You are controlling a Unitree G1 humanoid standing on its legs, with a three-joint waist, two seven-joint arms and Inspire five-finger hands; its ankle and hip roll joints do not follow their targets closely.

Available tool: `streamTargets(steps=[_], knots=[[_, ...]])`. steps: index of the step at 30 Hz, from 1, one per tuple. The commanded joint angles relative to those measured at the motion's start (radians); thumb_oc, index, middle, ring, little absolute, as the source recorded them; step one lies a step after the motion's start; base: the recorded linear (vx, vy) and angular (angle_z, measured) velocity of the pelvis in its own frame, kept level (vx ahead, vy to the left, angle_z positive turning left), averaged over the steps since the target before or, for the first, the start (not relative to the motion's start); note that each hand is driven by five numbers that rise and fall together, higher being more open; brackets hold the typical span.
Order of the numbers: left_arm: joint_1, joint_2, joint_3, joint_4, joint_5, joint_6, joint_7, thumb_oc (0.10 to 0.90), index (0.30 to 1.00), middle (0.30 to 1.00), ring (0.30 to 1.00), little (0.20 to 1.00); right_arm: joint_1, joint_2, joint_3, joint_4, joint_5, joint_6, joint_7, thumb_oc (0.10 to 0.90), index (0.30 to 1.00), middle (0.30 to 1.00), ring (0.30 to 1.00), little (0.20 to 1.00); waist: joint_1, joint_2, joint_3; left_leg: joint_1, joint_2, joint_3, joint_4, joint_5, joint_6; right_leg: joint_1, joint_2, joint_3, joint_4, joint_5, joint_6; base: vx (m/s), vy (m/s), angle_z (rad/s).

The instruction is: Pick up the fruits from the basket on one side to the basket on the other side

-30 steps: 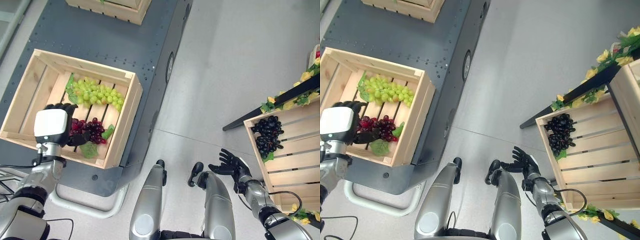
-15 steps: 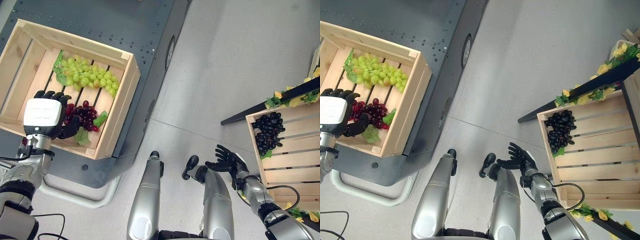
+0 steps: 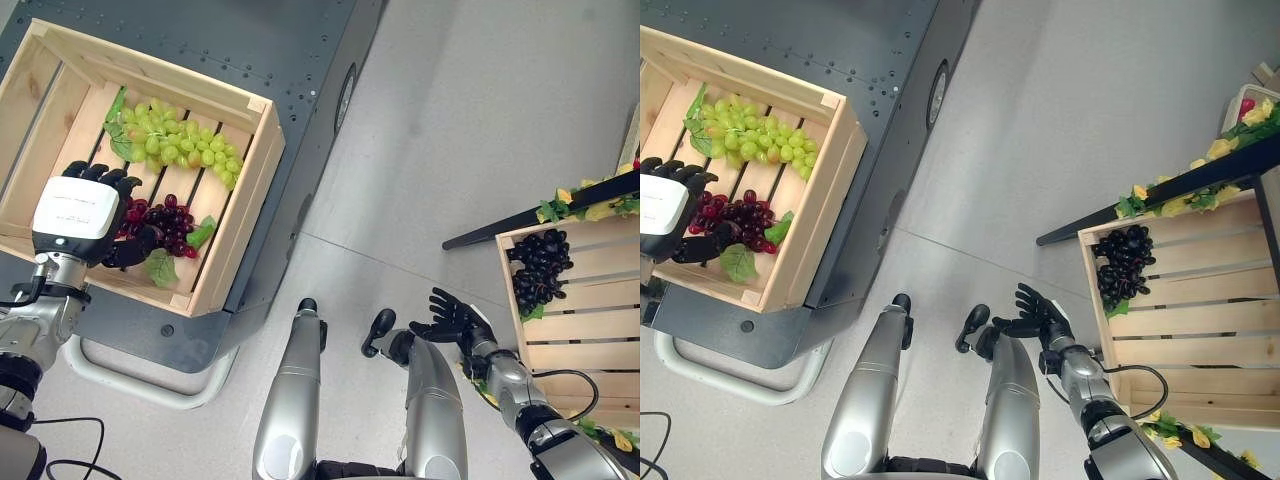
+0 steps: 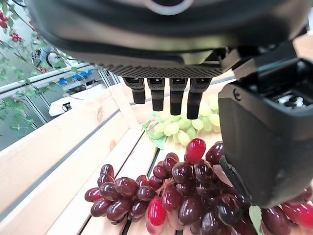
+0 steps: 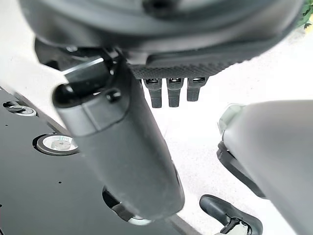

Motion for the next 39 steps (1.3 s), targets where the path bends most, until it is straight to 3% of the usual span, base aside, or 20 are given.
streamTargets(steps=[1, 7, 15, 19, 30, 39], knots=[[0.028, 0.123, 0.125, -0.016, -0.118, 0.094, 0.105, 0.800, 0.900, 0.900, 0.900, 0.900, 0.085, -0.049, -0.040, -0.027, 0.010, -0.047, 0.020, 0.800, 0.900, 0.900, 0.900, 0.900, 0.030, 0.023, -0.013, 0.050, -0.056, 0.090, -0.143, 0.056, 0.078, 0.167, 0.046, -0.019, 0.000, -0.077, -0.025, 0.00, 0.000, 0.00], [0.059, 0.103, 0.234, 0.027, -0.133, 0.003, 0.197, 0.800, 0.900, 0.900, 0.900, 0.900, 0.101, -0.024, -0.046, -0.017, 0.012, -0.042, 0.011, 0.800, 0.900, 0.900, 0.900, 0.900, 0.045, 0.023, -0.013, 0.098, -0.070, 0.082, -0.173, 0.062, 0.076, 0.215, 0.042, -0.028, -0.037, -0.066, -0.022, 0.03, -0.034, 0.00], [0.111, 0.081, 0.282, -0.002, -0.120, -0.025, 0.211, 0.800, 0.900, 0.900, 0.900, 0.900, 0.101, -0.032, -0.055, -0.012, -0.025, -0.010, -0.020, 0.800, 0.900, 0.900, 0.900, 0.900, 0.044, 0.049, -0.013, 0.135, -0.083, 0.090, -0.189, 0.058, 0.079, 0.234, 0.031, -0.020, -0.040, -0.071, -0.023, 0.00, 0.018, 0.00], [0.112, 0.086, 0.283, -0.020, -0.115, -0.030, 0.213, 0.800, 0.900, 0.900, 0.900, 0.900, 0.098, -0.033, -0.059, 0.007, -0.037, -0.023, -0.013, 0.800, 0.900, 0.900, 0.900, 0.900, 0.046, 0.057, -0.013, 0.141, -0.087, 0.091, -0.192, 0.057, 0.082, 0.235, 0.028, -0.019, -0.037, -0.071, -0.022, -0.01, 0.004, 0.01], [0.054, 0.097, 0.213, -0.023, -0.093, -0.083, 0.066, 0.800, 0.900, 0.900, 0.900, 0.900, 0.089, -0.026, -0.049, 0.002, -0.026, -0.029, 0.002, 0.800, 0.900, 0.900, 0.900, 0.900, 0.044, 0.034, -0.013, 0.137, -0.070, 0.087, -0.199, 0.058, 0.082, 0.232, 0.038, -0.025, -0.042, -0.065, -0.018, -0.01, 0.001, 0.01], [0.034, 0.111, 0.158, -0.052, -0.131, -0.163, -0.118, 0.800, 0.900, 0.900, 0.900, 0.900, 0.101, -0.044, -0.055, -0.001, -0.037, -0.030, 0.004, 0.800, 0.900, 0.900, 0.900, 0.900, 0.031, 0.028, -0.013, 0.116, -0.062, 0.089, -0.205, 0.061, 0.084, 0.206, 0.046, -0.019, -0.046, -0.058, -0.017, 0.00, 0.011, 0.00]])
